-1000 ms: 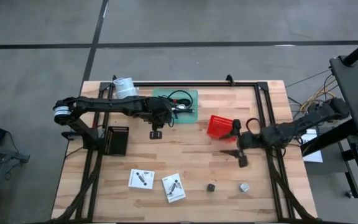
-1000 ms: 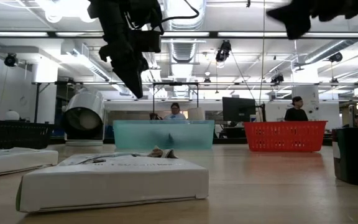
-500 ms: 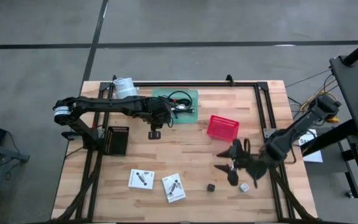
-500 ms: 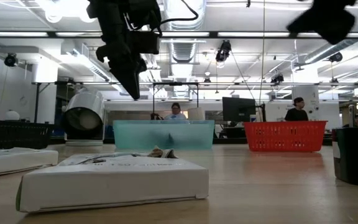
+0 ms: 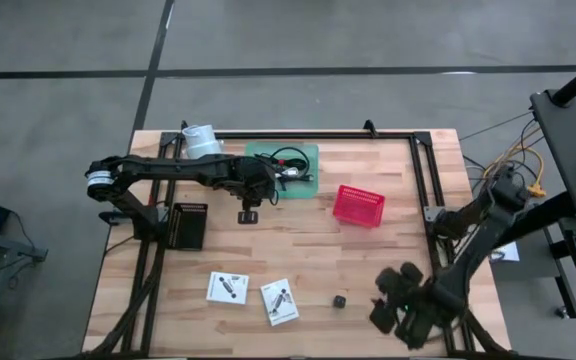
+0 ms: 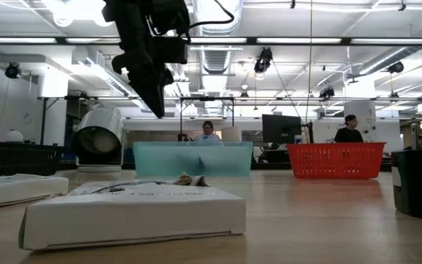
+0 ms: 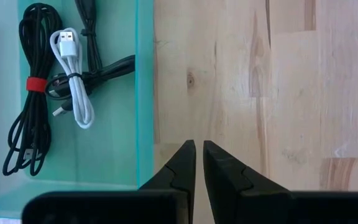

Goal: Pick and place items into bin
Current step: Put the blue charger adapter into the red basket

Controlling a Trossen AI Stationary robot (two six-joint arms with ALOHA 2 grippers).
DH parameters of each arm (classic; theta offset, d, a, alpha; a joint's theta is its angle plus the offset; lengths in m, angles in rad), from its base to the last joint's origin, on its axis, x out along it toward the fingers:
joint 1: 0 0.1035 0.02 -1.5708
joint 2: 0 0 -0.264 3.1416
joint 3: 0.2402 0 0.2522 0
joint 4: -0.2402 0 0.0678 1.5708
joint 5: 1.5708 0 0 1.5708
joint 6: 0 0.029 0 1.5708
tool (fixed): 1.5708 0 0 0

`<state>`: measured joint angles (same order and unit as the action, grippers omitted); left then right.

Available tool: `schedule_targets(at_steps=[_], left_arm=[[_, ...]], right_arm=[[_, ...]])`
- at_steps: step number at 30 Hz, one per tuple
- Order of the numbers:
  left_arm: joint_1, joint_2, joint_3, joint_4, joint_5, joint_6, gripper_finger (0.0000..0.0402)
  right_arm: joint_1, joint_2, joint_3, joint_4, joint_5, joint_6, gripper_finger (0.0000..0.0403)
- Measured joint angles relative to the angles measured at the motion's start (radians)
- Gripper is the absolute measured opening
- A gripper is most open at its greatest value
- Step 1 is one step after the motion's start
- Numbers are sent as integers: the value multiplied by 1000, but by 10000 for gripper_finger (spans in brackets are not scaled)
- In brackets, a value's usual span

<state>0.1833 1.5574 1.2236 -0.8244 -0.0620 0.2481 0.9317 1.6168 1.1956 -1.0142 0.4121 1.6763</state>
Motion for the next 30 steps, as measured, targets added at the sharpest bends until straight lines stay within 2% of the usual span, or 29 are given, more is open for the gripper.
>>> schedule_targets(at_steps=[5, 9, 14, 21, 30], left_arm=[[0, 0, 0, 1, 0, 1, 15], [0, 0, 0, 0, 0, 3, 15], [0, 0, 0, 1, 0, 35, 15], [0, 0, 0, 1, 0, 47, 15], [0, 0, 0, 3, 0, 47, 15]], right_arm=[[23, 123, 89, -32, -135, 53, 226], [22, 198, 135, -168, -235, 133, 226], [22, 217, 157, -298, -249, 224, 234], [22, 206, 106, -256, -253, 236, 255], [25, 211, 54, -173, -264, 232, 255]])
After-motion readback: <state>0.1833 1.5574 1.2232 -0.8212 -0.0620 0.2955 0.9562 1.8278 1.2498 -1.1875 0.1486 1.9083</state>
